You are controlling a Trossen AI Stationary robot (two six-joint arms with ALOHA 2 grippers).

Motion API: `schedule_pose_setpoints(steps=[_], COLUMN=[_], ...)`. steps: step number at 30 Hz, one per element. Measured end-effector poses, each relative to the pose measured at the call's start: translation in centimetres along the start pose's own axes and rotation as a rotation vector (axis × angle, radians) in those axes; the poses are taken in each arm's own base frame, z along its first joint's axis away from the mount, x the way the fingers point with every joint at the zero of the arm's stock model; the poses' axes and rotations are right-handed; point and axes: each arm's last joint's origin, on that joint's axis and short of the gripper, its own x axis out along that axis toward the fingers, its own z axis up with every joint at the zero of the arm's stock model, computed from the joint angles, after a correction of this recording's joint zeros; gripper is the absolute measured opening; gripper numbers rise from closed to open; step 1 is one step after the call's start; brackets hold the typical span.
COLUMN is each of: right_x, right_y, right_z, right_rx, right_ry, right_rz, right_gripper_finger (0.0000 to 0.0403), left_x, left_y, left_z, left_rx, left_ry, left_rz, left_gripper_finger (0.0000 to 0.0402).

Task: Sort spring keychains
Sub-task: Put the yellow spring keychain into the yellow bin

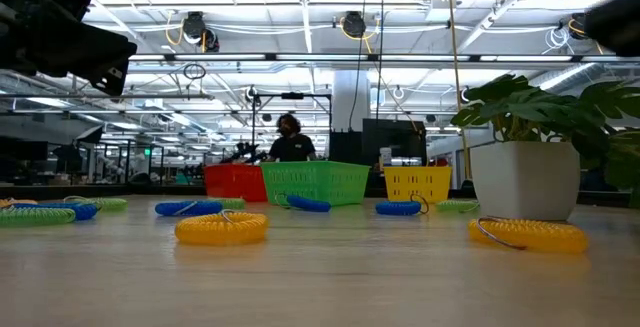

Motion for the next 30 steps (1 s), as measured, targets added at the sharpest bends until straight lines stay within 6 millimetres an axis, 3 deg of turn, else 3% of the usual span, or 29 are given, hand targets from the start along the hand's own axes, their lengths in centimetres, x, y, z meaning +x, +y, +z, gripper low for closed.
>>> schedule_pose_setpoints(steps=[7, 16, 23, 30], right_x=[-6.0, -13.4, -16.7, -18.7], right_y=[0.1, -1.6, -4.1, -7.0], right_z=[0.9, 1.8, 2.1, 1.8], right_rx=[0.145, 0.467, 0.711, 0.748], right_ry=[-0.051, -0.117, -0.166, -0.212], right_rz=[0.025, 0.041, 0.042, 0.013], right_gripper_finger=[0.0001, 0.0000, 0.0000, 0.0000], left_x=[0.0, 0.0, 0.0, 0.0], left_y=[0.0, 0.0, 0.0, 0.0], left_z=[0.0, 0.0, 0.0, 0.0], left_rx=[0.000, 0.000, 0.000, 0.000], left_ry=[0.000, 0.000, 0.000, 0.000], left_rz=[0.000, 0.000, 0.000, 0.000], left_gripper_finger=[0.0067, 0.0067, 0.0067, 0.0067])
